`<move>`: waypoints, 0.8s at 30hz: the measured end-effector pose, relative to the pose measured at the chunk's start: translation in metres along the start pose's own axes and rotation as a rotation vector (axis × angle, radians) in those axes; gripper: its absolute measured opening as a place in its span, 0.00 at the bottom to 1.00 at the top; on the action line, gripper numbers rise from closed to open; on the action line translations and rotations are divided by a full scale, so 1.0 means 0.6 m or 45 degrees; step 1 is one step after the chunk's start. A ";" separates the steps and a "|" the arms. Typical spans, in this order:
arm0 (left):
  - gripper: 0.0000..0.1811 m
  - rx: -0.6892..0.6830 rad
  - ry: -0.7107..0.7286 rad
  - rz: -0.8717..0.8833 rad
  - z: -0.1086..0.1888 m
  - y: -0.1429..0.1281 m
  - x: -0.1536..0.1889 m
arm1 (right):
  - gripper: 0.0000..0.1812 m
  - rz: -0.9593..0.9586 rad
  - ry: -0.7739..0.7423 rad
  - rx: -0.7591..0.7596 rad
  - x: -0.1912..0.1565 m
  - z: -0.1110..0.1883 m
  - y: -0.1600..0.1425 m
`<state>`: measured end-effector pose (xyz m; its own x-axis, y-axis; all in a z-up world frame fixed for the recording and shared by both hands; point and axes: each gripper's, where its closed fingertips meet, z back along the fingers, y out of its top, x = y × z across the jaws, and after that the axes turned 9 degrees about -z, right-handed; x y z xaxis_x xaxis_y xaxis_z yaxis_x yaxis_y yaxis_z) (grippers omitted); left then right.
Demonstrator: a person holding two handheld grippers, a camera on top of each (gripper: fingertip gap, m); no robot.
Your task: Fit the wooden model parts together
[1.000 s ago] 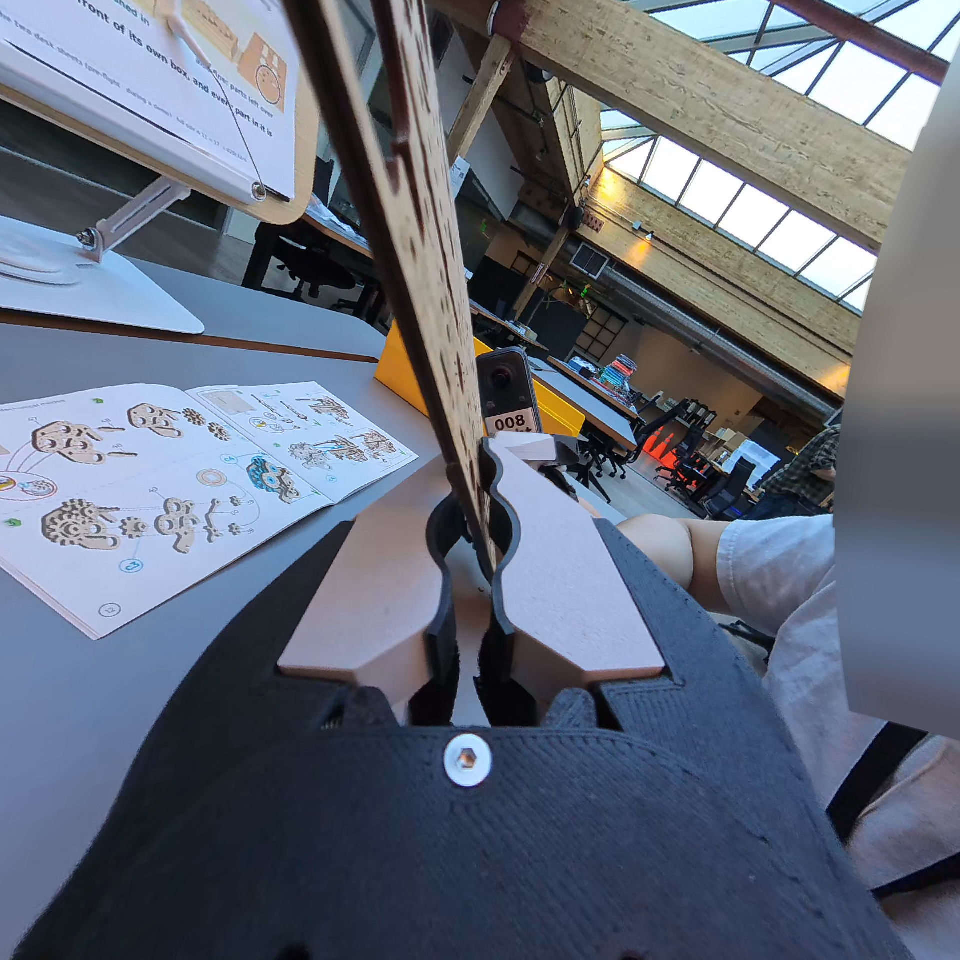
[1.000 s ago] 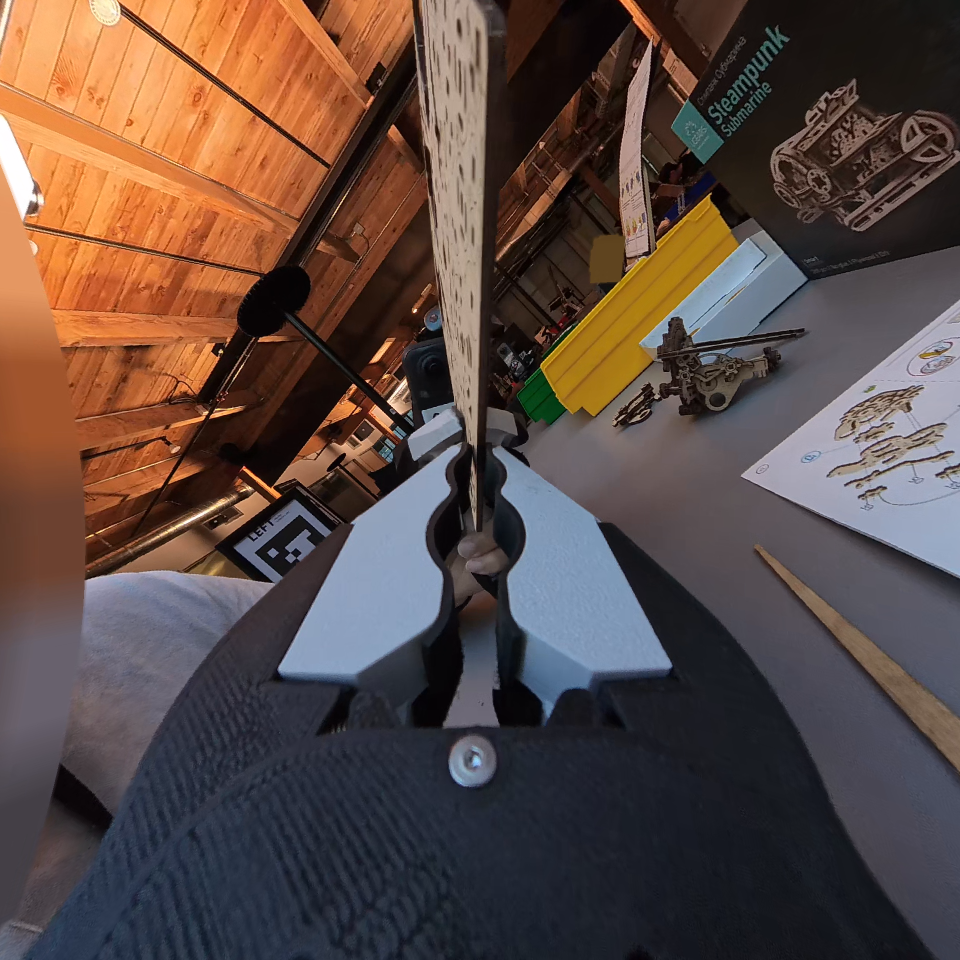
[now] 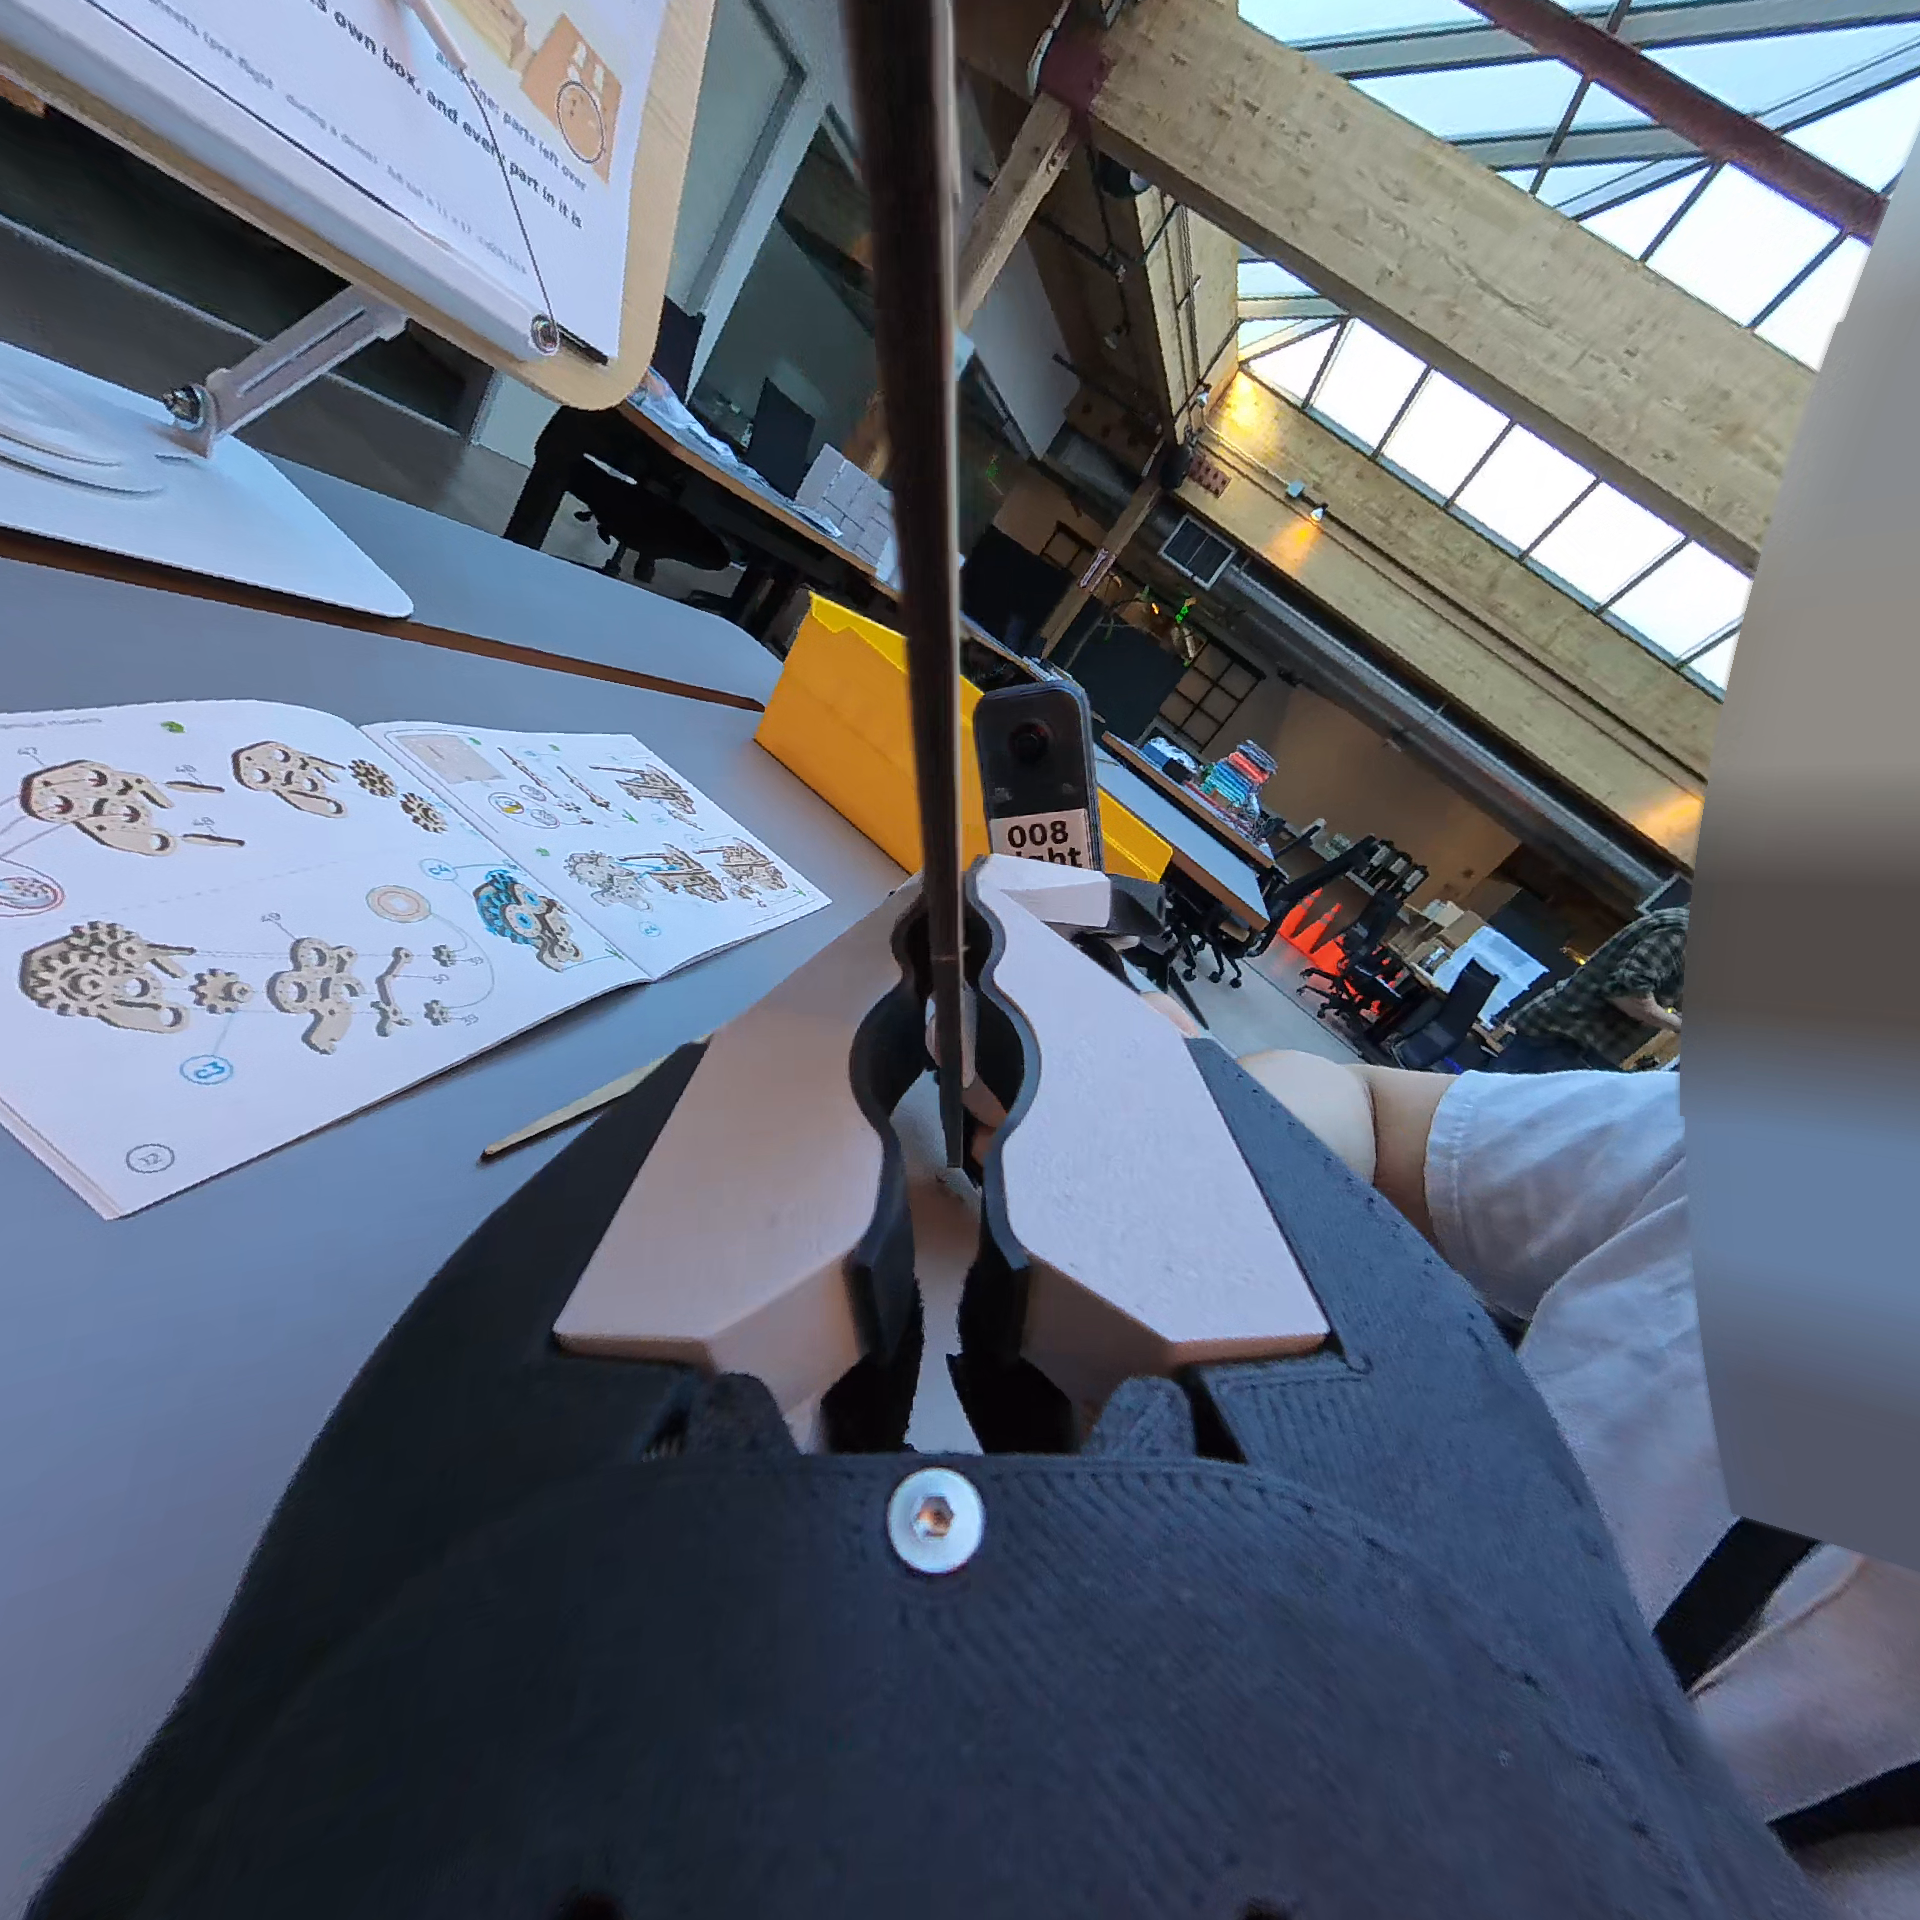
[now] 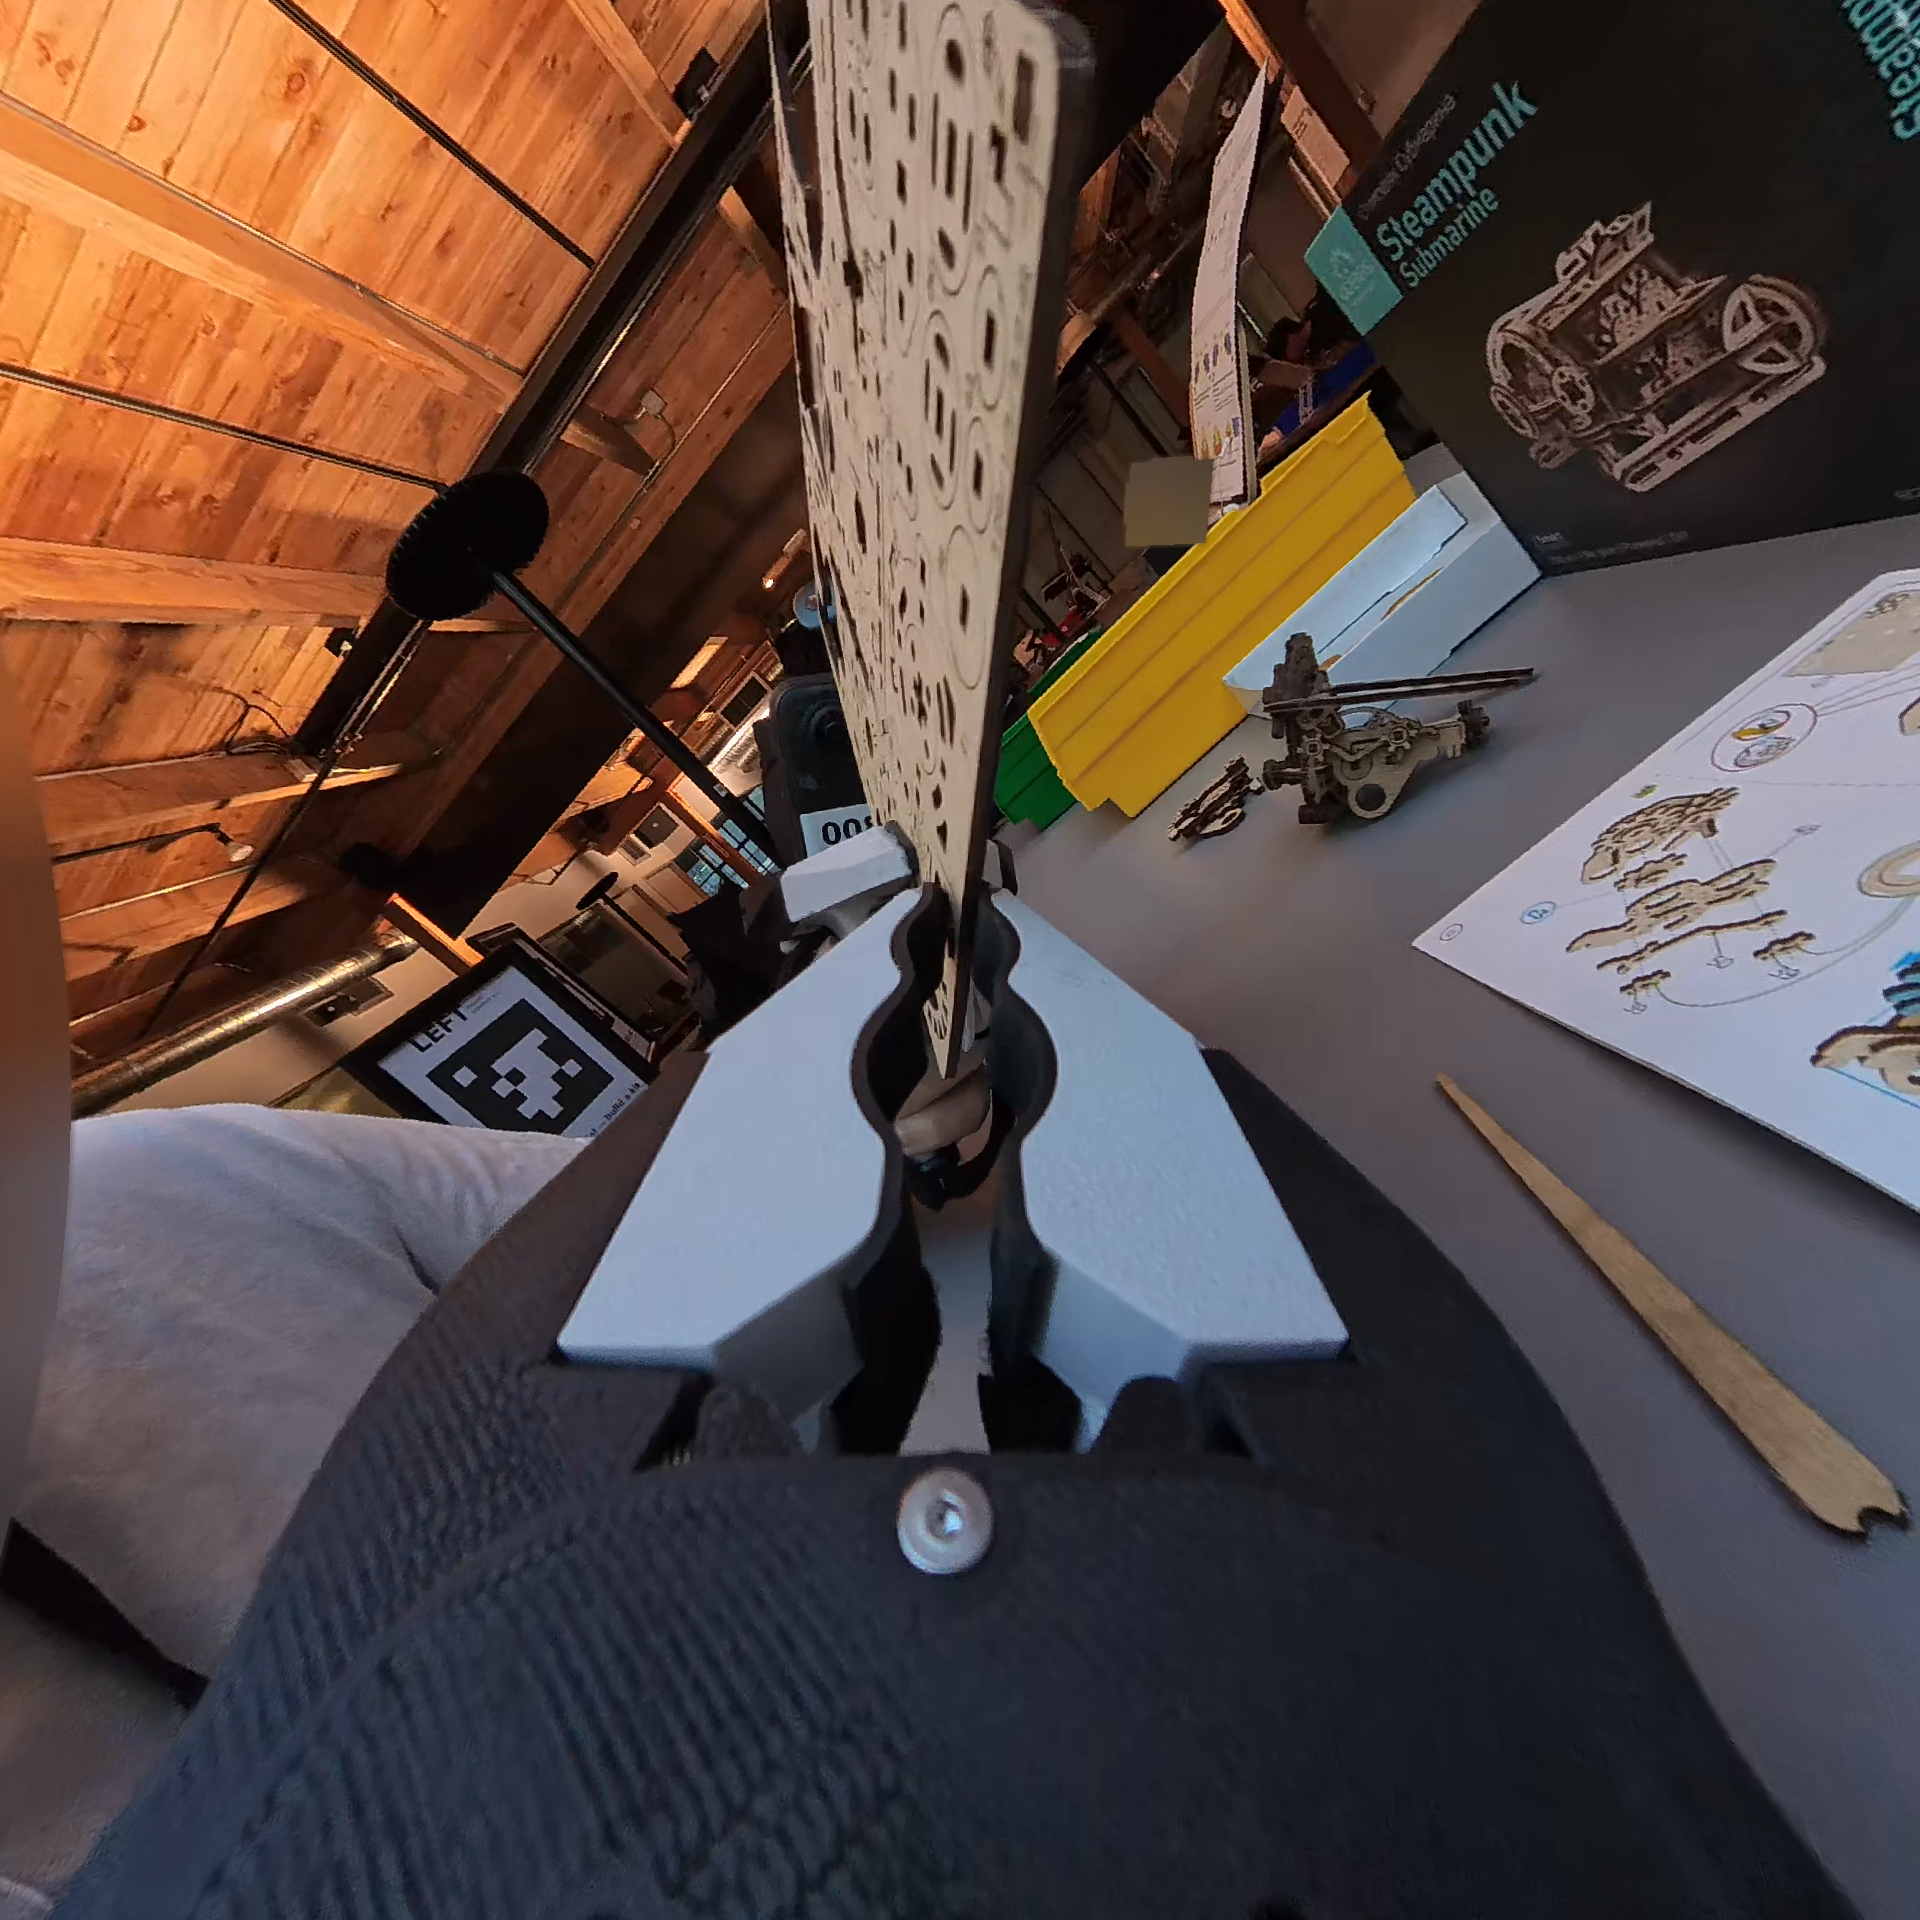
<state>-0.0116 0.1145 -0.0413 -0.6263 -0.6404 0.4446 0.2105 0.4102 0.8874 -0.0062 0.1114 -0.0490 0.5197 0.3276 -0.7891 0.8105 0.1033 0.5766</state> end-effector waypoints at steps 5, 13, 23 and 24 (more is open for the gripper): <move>0.00 -0.011 0.005 -0.090 0.000 0.006 0.006 | 0.01 0.022 0.062 0.012 -0.012 -0.002 0.003; 0.00 0.023 -0.031 -0.068 0.005 0.017 0.013 | 0.02 0.129 0.033 0.007 -0.020 -0.007 0.004; 0.00 0.014 -0.008 -0.059 0.008 0.015 0.003 | 0.01 0.023 0.044 0.037 -0.010 -0.003 0.008; 0.00 0.014 -0.005 -0.053 0.008 0.014 0.002 | 0.01 0.010 0.042 0.035 -0.008 -0.002 0.008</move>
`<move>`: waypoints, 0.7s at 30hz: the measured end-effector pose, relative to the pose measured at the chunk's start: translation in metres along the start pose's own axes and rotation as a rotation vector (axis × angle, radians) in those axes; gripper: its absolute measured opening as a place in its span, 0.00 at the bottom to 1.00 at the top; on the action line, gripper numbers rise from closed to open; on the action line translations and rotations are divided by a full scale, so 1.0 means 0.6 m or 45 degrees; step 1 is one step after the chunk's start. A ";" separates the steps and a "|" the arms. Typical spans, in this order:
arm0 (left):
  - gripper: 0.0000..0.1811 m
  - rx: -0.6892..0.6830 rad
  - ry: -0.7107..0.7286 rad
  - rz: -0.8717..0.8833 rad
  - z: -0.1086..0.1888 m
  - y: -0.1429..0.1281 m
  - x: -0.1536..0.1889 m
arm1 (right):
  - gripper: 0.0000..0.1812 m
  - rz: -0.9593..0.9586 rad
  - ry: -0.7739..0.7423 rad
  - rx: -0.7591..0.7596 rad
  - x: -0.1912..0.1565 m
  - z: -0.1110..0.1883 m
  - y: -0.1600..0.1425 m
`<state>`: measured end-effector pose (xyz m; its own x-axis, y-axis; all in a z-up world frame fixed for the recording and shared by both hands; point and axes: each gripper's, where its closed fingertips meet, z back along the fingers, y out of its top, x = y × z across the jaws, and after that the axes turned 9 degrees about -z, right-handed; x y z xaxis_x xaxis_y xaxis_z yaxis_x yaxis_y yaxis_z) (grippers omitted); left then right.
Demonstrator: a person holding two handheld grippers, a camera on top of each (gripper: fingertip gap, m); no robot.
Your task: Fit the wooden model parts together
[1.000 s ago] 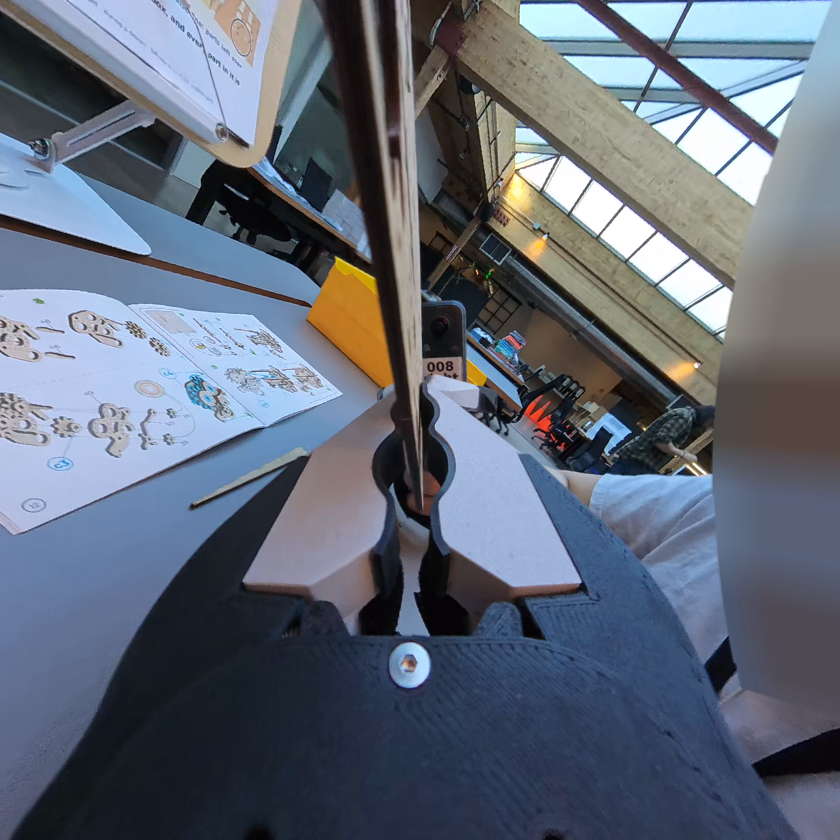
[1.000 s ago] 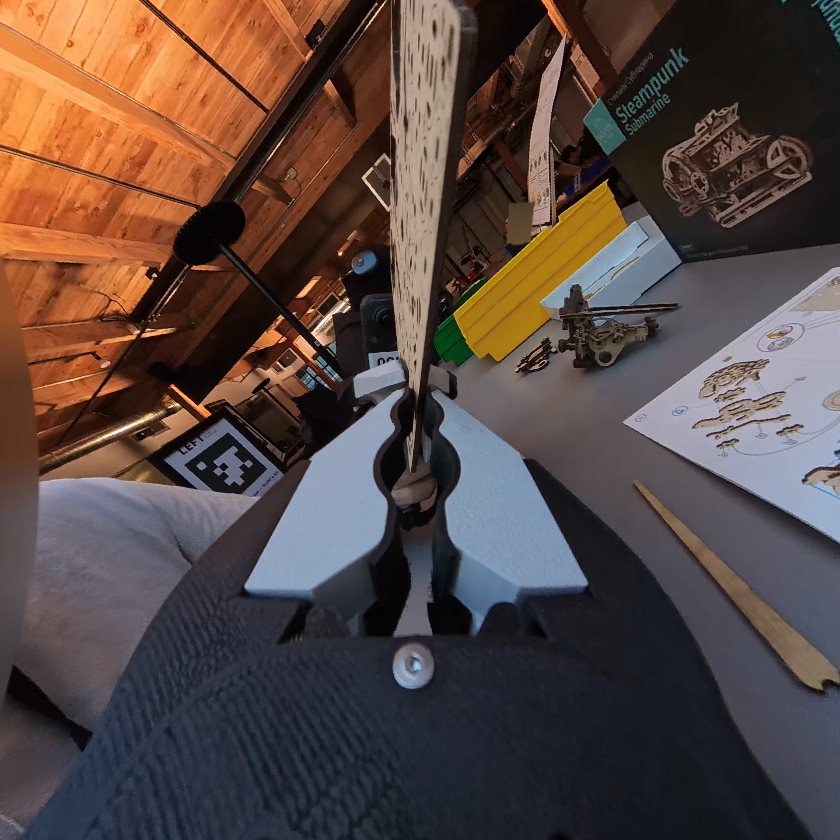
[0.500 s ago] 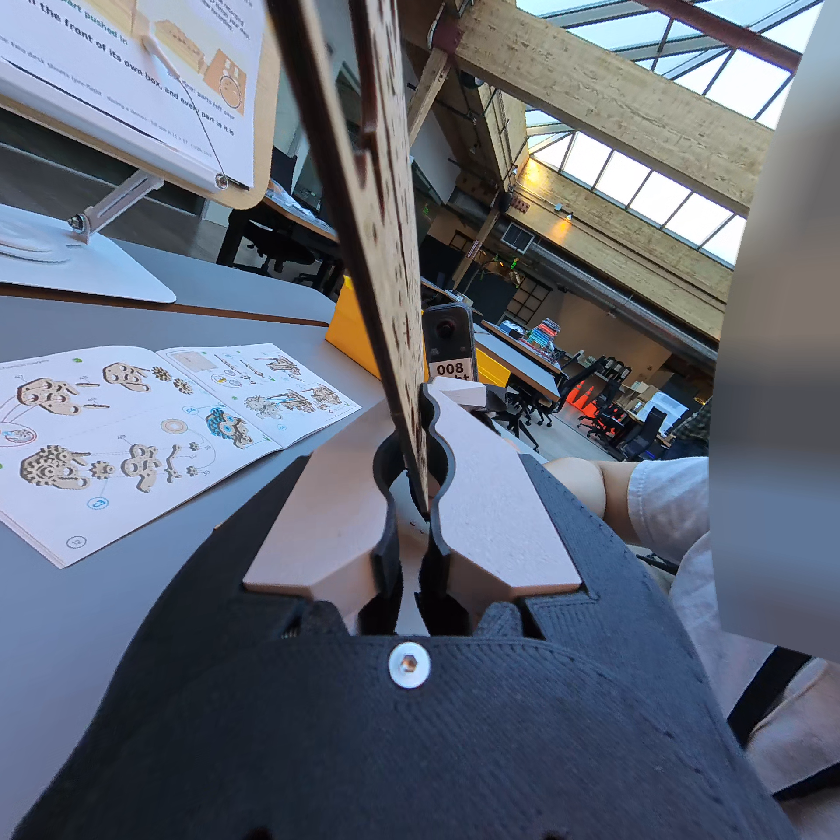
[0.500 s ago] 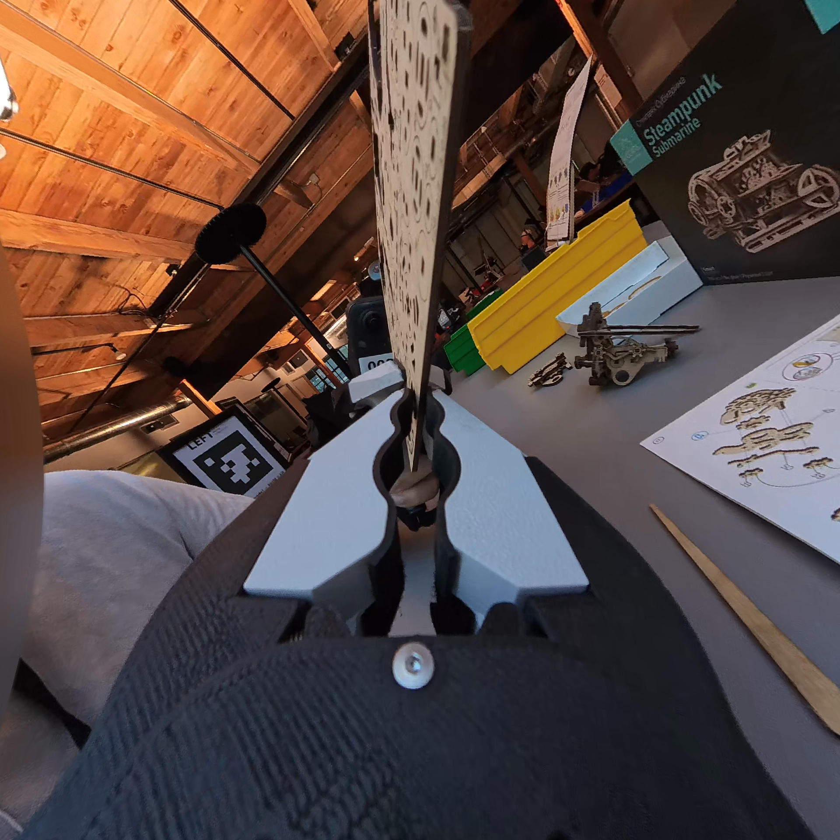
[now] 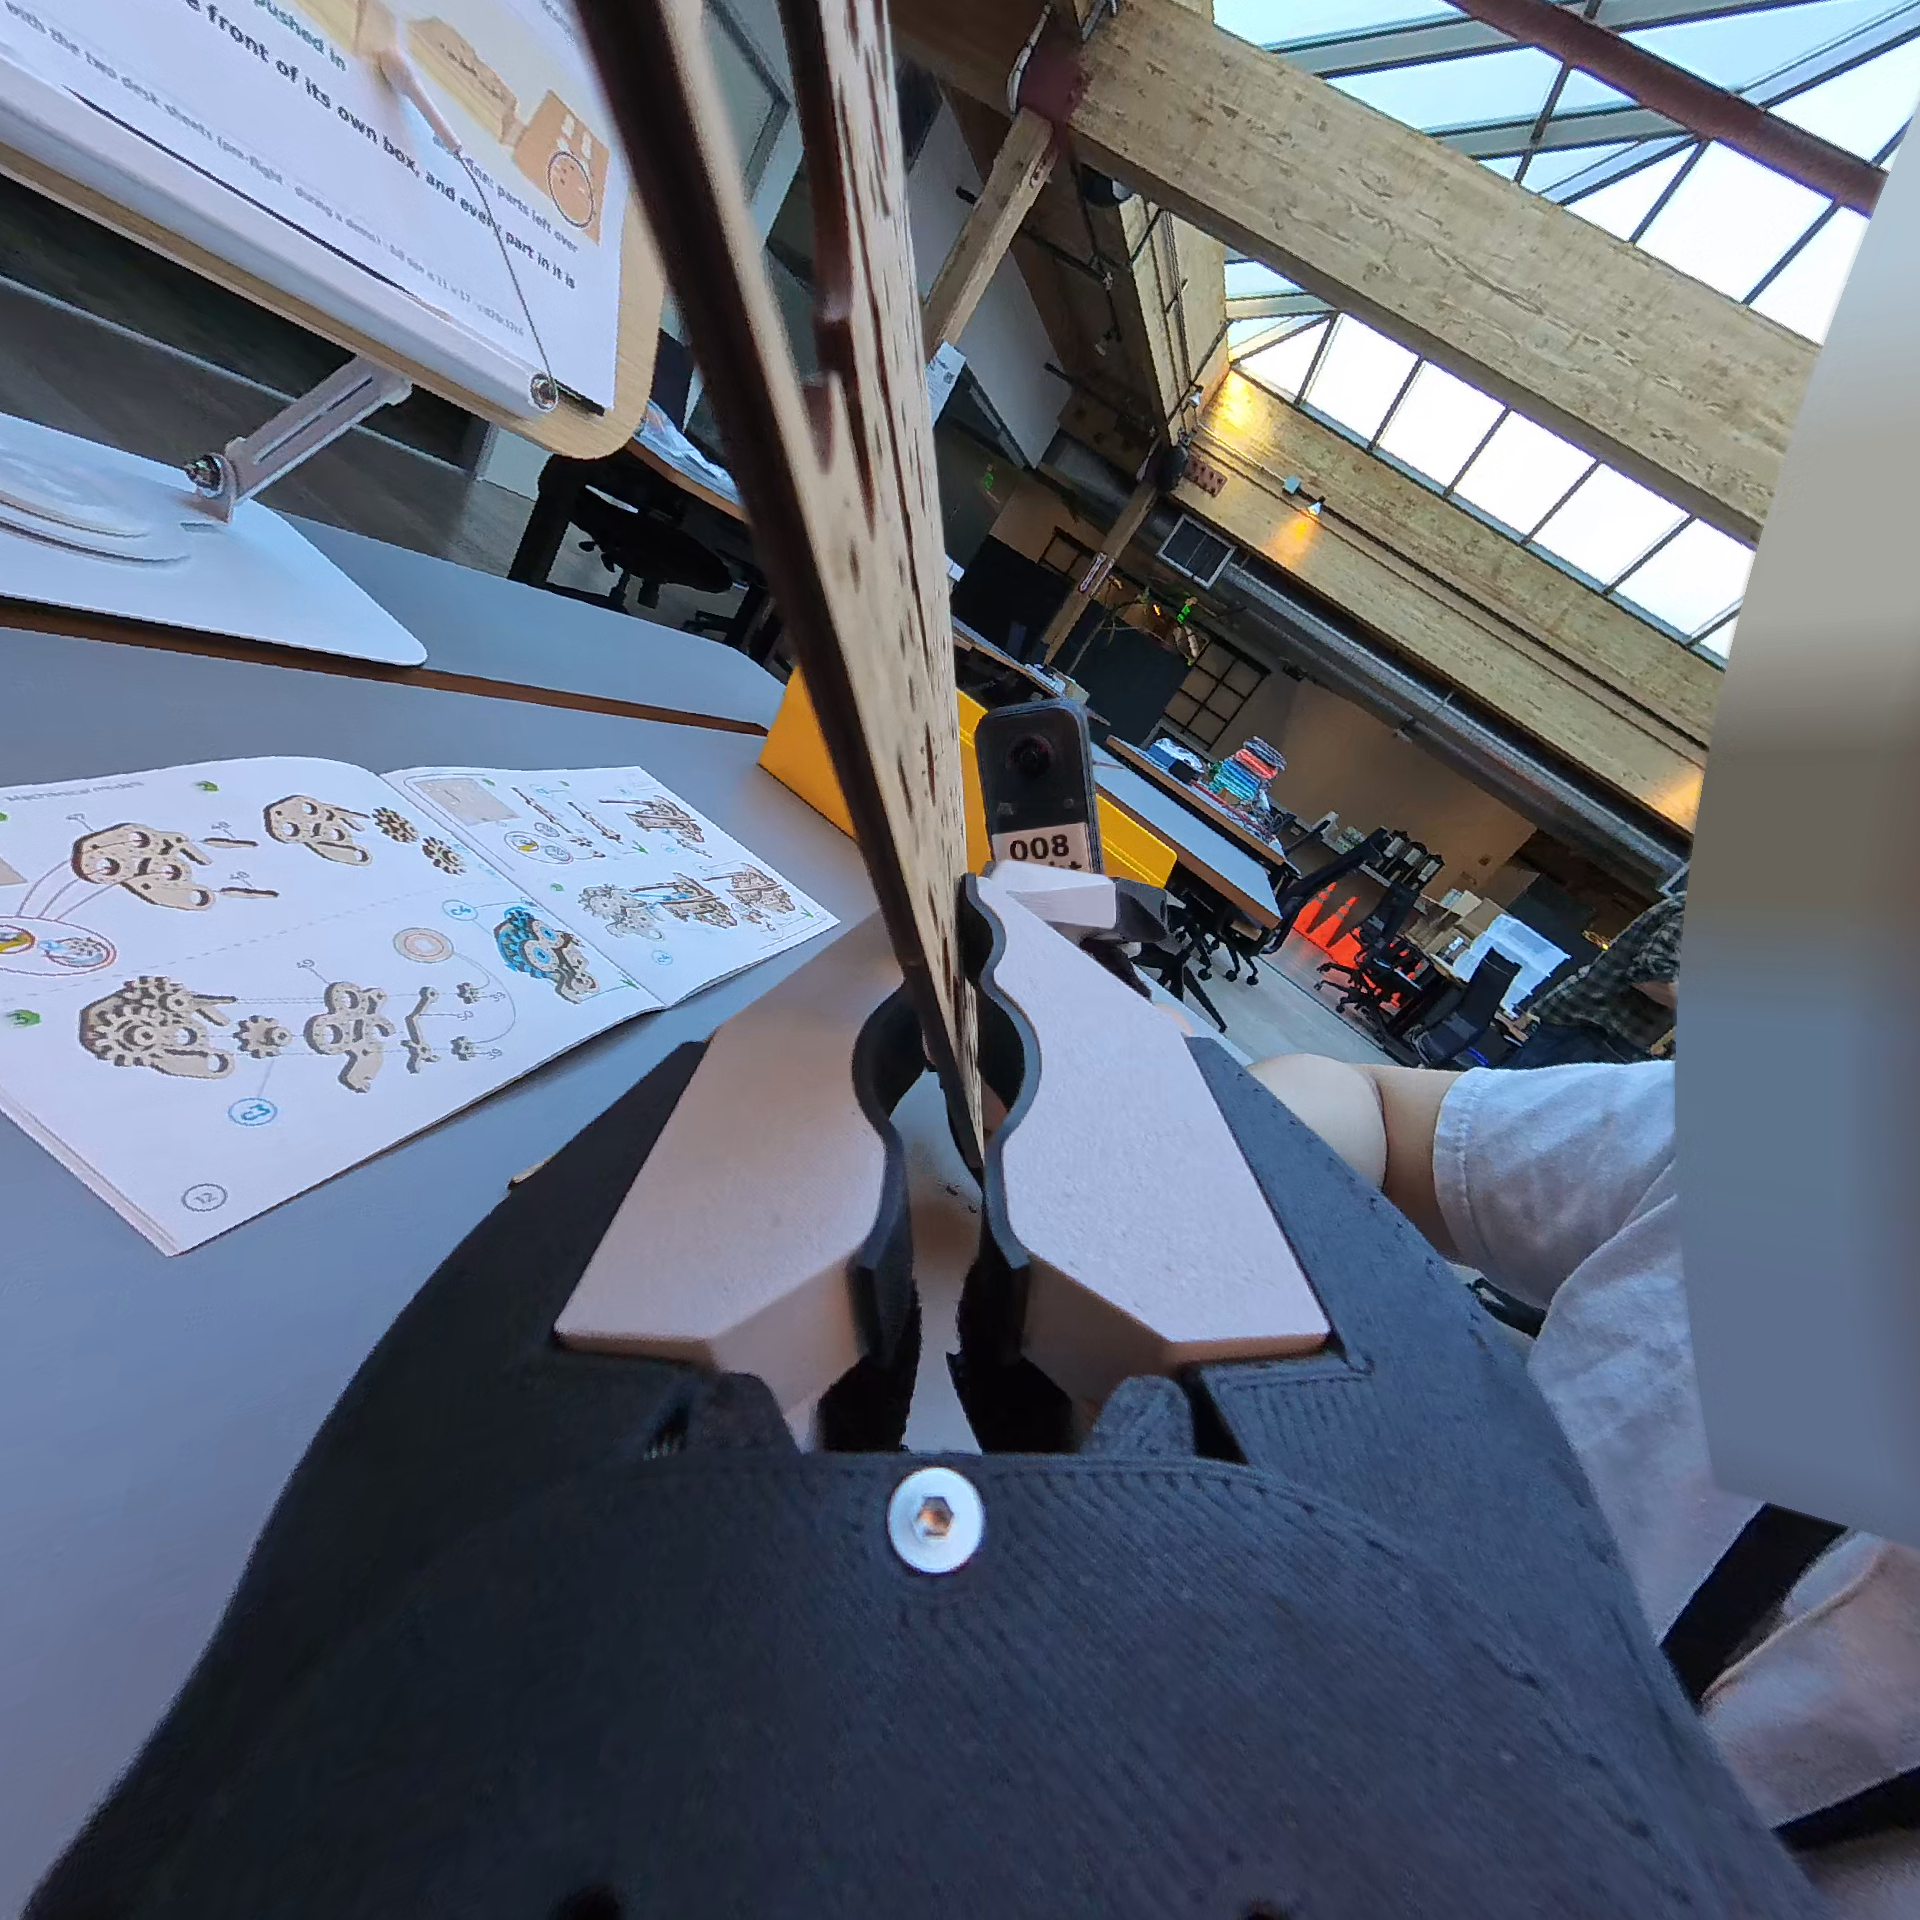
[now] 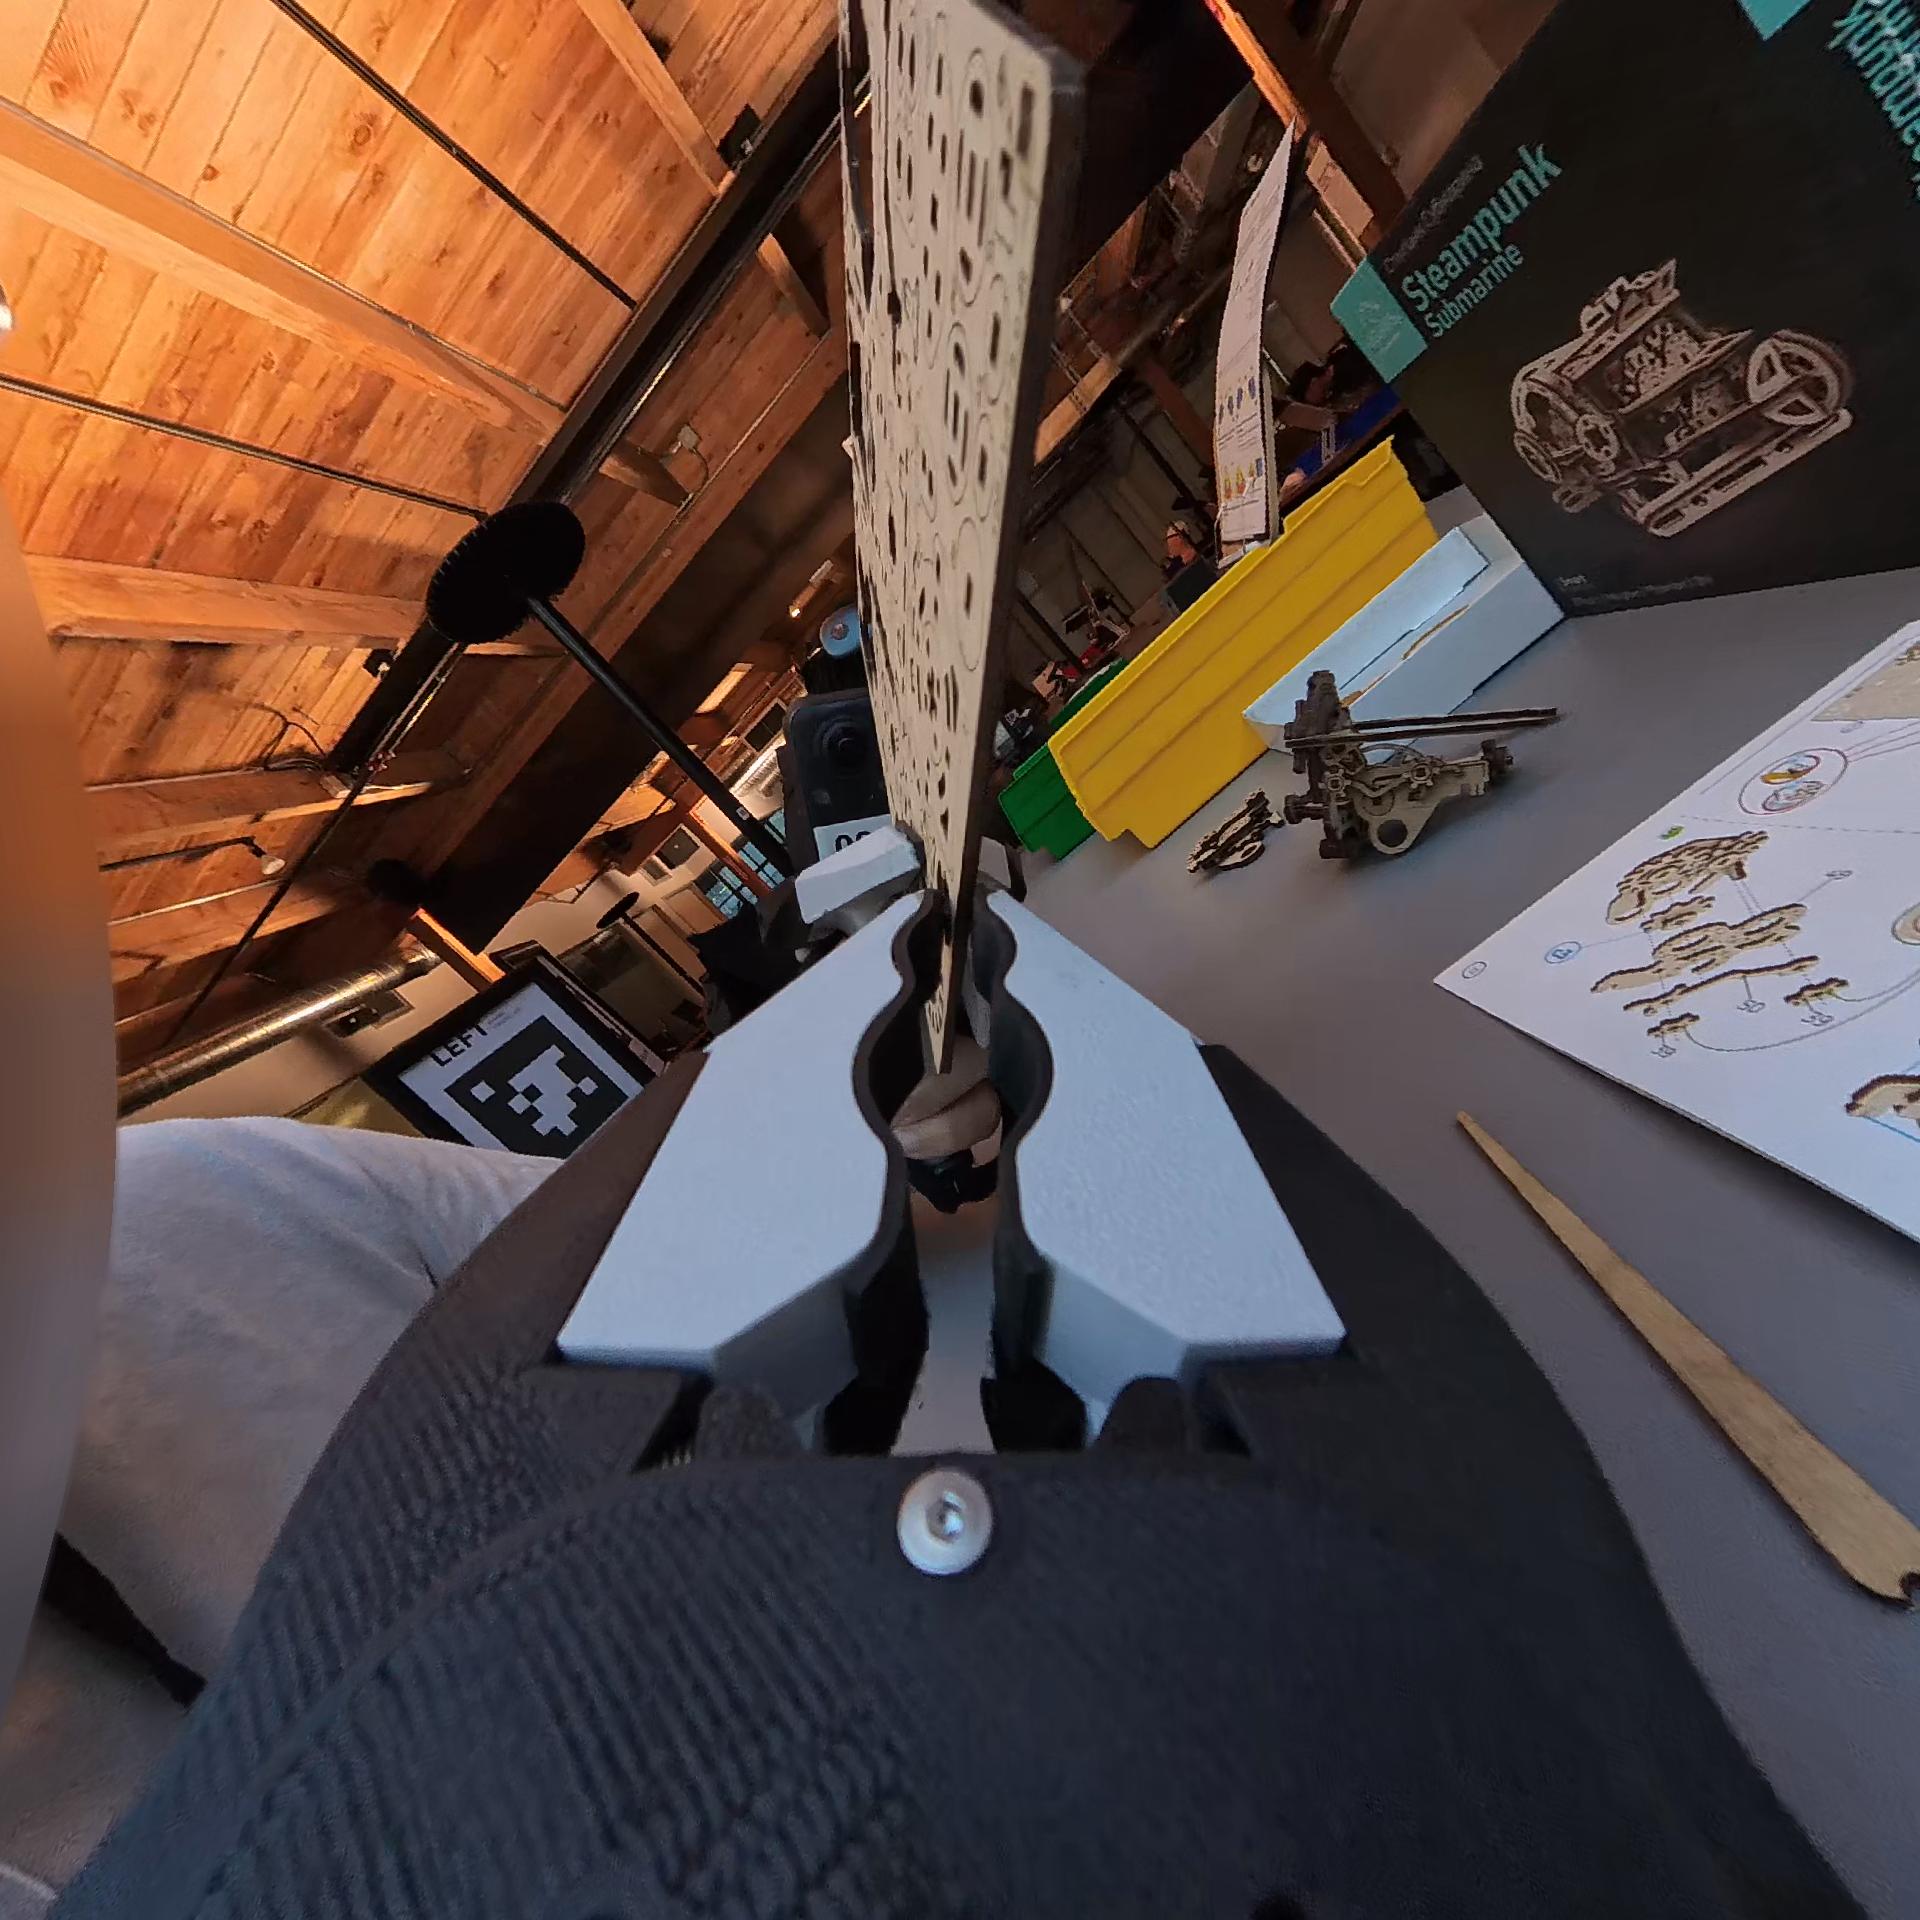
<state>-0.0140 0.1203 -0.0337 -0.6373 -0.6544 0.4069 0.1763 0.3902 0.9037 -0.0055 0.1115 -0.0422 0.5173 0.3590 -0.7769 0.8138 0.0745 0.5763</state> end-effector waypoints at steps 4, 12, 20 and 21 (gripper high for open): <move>0.00 0.005 -0.003 0.051 0.000 -0.003 -0.004 | 0.01 0.026 -0.024 -0.024 0.004 0.000 -0.002; 0.00 -0.042 0.049 -0.066 -0.006 -0.010 0.006 | 0.01 0.074 -0.105 -0.020 0.012 0.007 -0.002; 0.00 -0.021 -0.008 -0.027 0.001 0.007 0.009 | 0.01 -0.002 0.063 -0.004 -0.011 -0.002 0.000; 0.00 -0.020 -0.018 -0.004 0.002 0.007 0.008 | 0.01 0.003 0.057 -0.010 -0.010 -0.002 -0.001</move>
<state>-0.0173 0.1195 -0.0283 -0.6486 -0.6462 0.4021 0.1857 0.3780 0.9070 -0.0094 0.1101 -0.0377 0.5071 0.4002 -0.7633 0.8102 0.0809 0.5806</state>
